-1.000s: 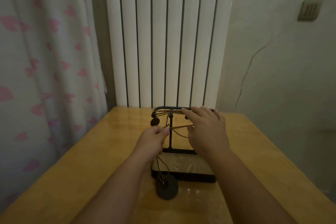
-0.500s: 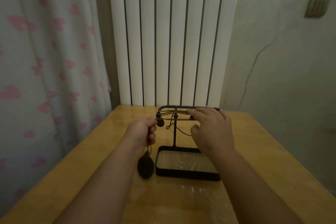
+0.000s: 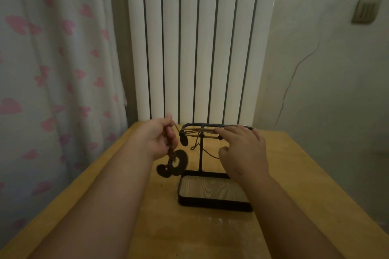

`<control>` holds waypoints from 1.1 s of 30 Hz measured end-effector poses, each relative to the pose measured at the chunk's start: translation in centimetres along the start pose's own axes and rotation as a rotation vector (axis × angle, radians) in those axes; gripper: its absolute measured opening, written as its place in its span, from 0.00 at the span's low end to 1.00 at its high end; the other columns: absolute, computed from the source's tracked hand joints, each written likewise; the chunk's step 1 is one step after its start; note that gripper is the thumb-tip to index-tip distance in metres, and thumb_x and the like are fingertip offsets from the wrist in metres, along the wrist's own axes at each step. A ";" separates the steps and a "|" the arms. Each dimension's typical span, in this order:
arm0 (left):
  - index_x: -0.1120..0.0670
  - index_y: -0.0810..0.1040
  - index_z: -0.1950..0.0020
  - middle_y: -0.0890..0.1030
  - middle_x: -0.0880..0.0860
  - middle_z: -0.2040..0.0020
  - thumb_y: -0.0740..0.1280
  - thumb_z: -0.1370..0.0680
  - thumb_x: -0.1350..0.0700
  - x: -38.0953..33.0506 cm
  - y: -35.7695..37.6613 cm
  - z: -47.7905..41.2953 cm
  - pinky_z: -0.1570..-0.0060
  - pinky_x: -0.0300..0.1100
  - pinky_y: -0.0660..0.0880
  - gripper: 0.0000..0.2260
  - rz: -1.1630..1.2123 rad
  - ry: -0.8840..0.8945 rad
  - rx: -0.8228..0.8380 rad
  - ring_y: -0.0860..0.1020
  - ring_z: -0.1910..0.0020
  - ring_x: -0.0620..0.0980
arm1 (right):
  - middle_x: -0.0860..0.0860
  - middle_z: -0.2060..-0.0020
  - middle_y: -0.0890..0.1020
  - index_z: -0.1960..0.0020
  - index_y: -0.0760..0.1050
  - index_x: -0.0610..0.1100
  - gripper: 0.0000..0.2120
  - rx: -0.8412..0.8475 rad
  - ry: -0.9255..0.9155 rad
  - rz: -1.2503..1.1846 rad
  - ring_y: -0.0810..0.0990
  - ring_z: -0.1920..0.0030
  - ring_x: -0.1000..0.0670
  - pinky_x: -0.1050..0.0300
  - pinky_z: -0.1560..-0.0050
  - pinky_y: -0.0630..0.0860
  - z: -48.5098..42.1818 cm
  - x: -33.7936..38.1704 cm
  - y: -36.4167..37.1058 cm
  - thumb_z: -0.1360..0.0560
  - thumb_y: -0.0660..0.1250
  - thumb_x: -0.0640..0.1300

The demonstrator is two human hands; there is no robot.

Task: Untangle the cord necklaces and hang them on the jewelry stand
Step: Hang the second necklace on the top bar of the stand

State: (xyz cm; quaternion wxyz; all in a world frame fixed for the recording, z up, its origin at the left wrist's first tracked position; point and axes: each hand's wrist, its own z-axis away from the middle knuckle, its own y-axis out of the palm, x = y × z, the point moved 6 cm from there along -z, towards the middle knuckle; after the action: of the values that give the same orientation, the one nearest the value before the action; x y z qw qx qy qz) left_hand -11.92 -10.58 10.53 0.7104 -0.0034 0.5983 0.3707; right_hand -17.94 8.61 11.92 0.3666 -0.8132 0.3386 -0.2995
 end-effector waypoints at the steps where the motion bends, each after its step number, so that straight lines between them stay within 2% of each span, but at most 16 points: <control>1: 0.61 0.77 0.48 0.75 0.50 0.68 0.65 0.19 0.56 -0.1 0.5 0.3 0.69 0.40 0.77 0.08 0.060 -0.008 0.027 0.73 0.69 0.44 | 0.60 0.29 0.71 0.28 0.66 0.61 0.26 0.007 0.000 0.001 0.60 0.25 0.55 0.48 0.23 0.44 0.0 0.1 0.0 0.23 0.63 0.46; 3: 0.64 0.76 0.43 0.78 0.55 0.61 0.63 0.19 0.62 -0.5 1.4 0.9 0.67 0.42 0.81 0.07 0.181 -0.002 0.072 0.78 0.64 0.48 | 0.60 0.29 0.70 0.27 0.66 0.61 0.26 0.020 0.000 0.004 0.59 0.25 0.55 0.48 0.23 0.45 0.0 0.2 -0.1 0.23 0.62 0.46; 5: 0.66 0.73 0.44 0.81 0.61 0.55 0.60 0.18 0.66 -0.6 2.4 1.5 0.56 0.47 0.82 0.06 0.248 0.017 0.112 0.82 0.55 0.55 | 0.60 0.29 0.70 0.27 0.66 0.60 0.25 0.023 -0.002 0.000 0.60 0.25 0.54 0.48 0.23 0.45 0.1 0.2 -0.2 0.23 0.62 0.47; 7: 0.67 0.73 0.45 0.81 0.65 0.50 0.58 0.18 0.67 -0.3 3.3 2.0 0.44 0.53 0.77 0.06 0.267 0.008 0.122 0.81 0.49 0.60 | 0.59 0.29 0.71 0.28 0.67 0.60 0.24 0.025 -0.002 -0.022 0.60 0.25 0.55 0.48 0.23 0.45 0.1 0.3 -0.4 0.22 0.60 0.47; 10: 0.68 0.73 0.46 0.80 0.65 0.49 0.57 0.18 0.68 0.4 4.2 2.2 0.36 0.56 0.72 0.06 0.340 -0.023 0.074 0.80 0.52 0.60 | 0.59 0.29 0.71 0.29 0.70 0.60 0.21 0.043 0.013 -0.099 0.60 0.26 0.55 0.49 0.24 0.44 -0.1 0.1 -0.5 0.21 0.57 0.47; 12: 0.68 0.73 0.43 0.79 0.63 0.50 0.56 0.17 0.68 0.5 4.6 2.1 0.37 0.56 0.72 0.07 0.361 -0.019 0.044 0.80 0.52 0.59 | 0.57 0.29 0.71 0.30 0.72 0.58 0.21 0.056 0.011 -0.150 0.61 0.26 0.55 0.48 0.23 0.45 -0.4 0.2 -0.6 0.21 0.56 0.47; 14: 0.68 0.72 0.41 0.78 0.62 0.53 0.56 0.17 0.68 0.5 4.7 2.0 0.39 0.55 0.73 0.08 0.374 -0.012 0.037 0.81 0.47 0.59 | 0.55 0.29 0.70 0.30 0.73 0.55 0.20 0.028 -0.015 -0.220 0.61 0.27 0.55 0.48 0.23 0.48 -0.4 0.9 -1.2 0.22 0.58 0.48; 16: 0.68 0.71 0.39 0.78 0.62 0.53 0.56 0.17 0.67 0.3 4.9 1.9 0.39 0.55 0.74 0.09 0.383 -0.008 0.038 0.81 0.44 0.59 | 0.56 0.32 0.73 0.30 0.72 0.54 0.21 -0.021 -0.054 -0.324 0.66 0.30 0.56 0.49 0.25 0.59 0.1 2.0 -1.7 0.23 0.61 0.49; 18: 0.68 0.71 0.38 0.78 0.63 0.52 0.56 0.17 0.68 0.3 5.0 2.0 0.38 0.55 0.73 0.10 0.400 -0.010 0.032 0.80 0.45 0.60 | 0.57 0.36 0.76 0.30 0.70 0.54 0.22 -0.004 -0.074 -0.444 0.70 0.35 0.57 0.51 0.33 0.70 0.7 3.3 -1.4 0.23 0.64 0.51; 19: 0.68 0.71 0.38 0.78 0.63 0.52 0.56 0.17 0.68 0.3 5.0 2.0 0.37 0.55 0.73 0.10 0.411 -0.011 0.028 0.80 0.46 0.60 | 0.57 0.37 0.76 0.30 0.68 0.55 0.23 0.030 -0.066 -0.487 0.71 0.36 0.56 0.53 0.36 0.72 0.9 3.8 -1.0 0.24 0.66 0.52; 22: 0.69 0.72 0.39 0.78 0.63 0.52 0.56 0.17 0.68 0.2 5.2 2.2 0.39 0.55 0.74 0.10 0.431 -0.010 0.020 0.80 0.44 0.60 | 0.56 0.37 0.76 0.30 0.58 0.59 0.31 0.123 -0.003 -0.546 0.73 0.38 0.54 0.58 0.43 0.71 1.1 4.6 0.6 0.27 0.71 0.53; 24: 0.69 0.71 0.38 0.77 0.62 0.50 0.55 0.17 0.69 0.0 5.2 2.4 0.44 0.56 0.75 0.11 0.449 -0.003 0.016 0.79 0.46 0.60 | 0.55 0.40 0.77 0.32 0.56 0.59 0.32 0.106 0.016 -0.488 0.75 0.40 0.52 0.59 0.46 0.72 1.2 5.0 1.2 0.28 0.73 0.54; 26: 0.69 0.70 0.37 0.78 0.63 0.46 0.54 0.17 0.70 -0.1 5.2 2.5 0.46 0.56 0.75 0.11 0.458 -0.004 0.008 0.79 0.46 0.60 | 0.55 0.45 0.79 0.35 0.58 0.59 0.29 0.038 0.049 -0.428 0.77 0.45 0.52 0.56 0.46 0.76 1.4 5.3 1.4 0.28 0.72 0.55; 28: 0.70 0.70 0.36 0.78 0.64 0.42 0.54 0.18 0.70 -0.1 5.2 2.5 0.42 0.56 0.75 0.12 0.476 -0.017 -0.002 0.79 0.43 0.61 | 0.55 0.49 0.79 0.35 0.61 0.58 0.24 -0.010 0.123 -0.429 0.77 0.50 0.52 0.54 0.49 0.79 1.4 5.2 1.4 0.25 0.69 0.56; 30: 0.70 0.71 0.39 0.78 0.64 0.43 0.54 0.18 0.70 0.1 5.2 2.4 0.39 0.55 0.74 0.11 0.491 -0.029 -0.019 0.79 0.41 0.61 | 0.56 0.53 0.80 0.37 0.67 0.56 0.16 -0.030 0.176 -0.413 0.77 0.54 0.54 0.55 0.54 0.79 1.2 5.0 1.4 0.22 0.65 0.54; 33: 0.70 0.72 0.45 0.78 0.64 0.48 0.54 0.18 0.70 0.1 5.2 2.4 0.36 0.54 0.73 0.08 0.477 -0.027 -0.013 0.79 0.41 0.61 | 0.58 0.58 0.78 0.45 0.74 0.54 0.06 -0.047 0.163 -0.406 0.76 0.57 0.56 0.59 0.59 0.75 1.1 4.9 1.1 0.20 0.61 0.52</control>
State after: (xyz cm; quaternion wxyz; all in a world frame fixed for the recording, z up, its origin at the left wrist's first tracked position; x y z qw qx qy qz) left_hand -12.63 -5.65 13.42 0.6106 0.1384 0.5704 0.5316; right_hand -14.55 4.70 11.59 0.2510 -0.8460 0.2032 -0.4242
